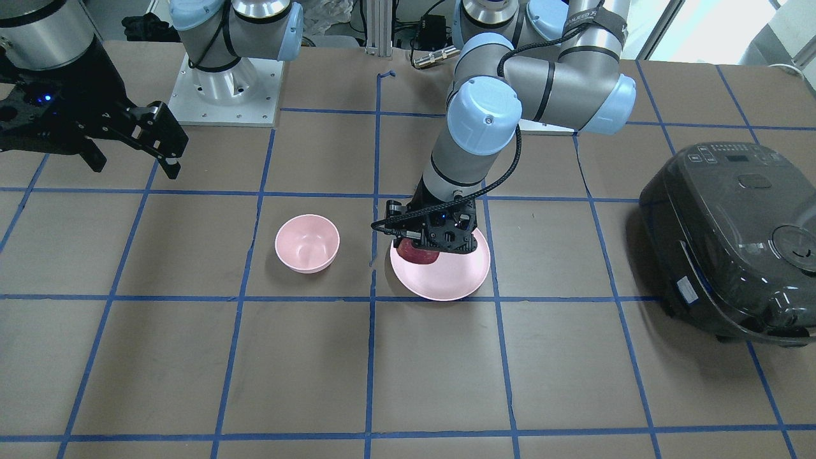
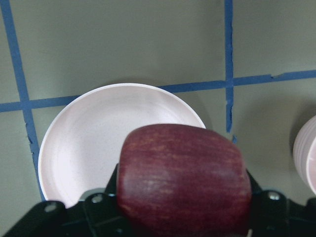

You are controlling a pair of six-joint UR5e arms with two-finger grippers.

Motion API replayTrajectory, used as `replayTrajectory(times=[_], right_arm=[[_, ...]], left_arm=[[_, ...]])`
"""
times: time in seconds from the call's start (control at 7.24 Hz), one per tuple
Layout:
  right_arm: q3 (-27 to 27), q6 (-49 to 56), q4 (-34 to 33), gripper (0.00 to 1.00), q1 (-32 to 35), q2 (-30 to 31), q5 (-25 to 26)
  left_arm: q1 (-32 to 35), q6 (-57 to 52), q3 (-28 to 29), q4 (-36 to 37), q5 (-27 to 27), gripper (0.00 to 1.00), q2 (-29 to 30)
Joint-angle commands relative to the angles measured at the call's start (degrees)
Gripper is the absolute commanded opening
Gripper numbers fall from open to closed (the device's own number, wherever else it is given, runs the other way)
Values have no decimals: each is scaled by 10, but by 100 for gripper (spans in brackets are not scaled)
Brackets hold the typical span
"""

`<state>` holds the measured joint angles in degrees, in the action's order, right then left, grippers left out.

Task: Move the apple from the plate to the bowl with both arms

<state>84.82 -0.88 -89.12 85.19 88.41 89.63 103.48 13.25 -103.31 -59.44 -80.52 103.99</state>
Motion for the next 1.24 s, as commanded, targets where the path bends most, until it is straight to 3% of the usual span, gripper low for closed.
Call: replayTrajectory(times=[0.0,0.41,0.69,1.11], right_arm=[[-1,0,0,100,2,0,-2],[-6,-2,-1,100,19,2,-2],[-4,-8,0,100,31,2,5],[-6,-8,-2,100,36,0,6]], left_arm=[[16,-1,0,-10,-7,0,-20],[17,4,17,-2,1,0,-10],[29,70,28,-1,4,0,-11],[59,136,45,8,50,0,-6]])
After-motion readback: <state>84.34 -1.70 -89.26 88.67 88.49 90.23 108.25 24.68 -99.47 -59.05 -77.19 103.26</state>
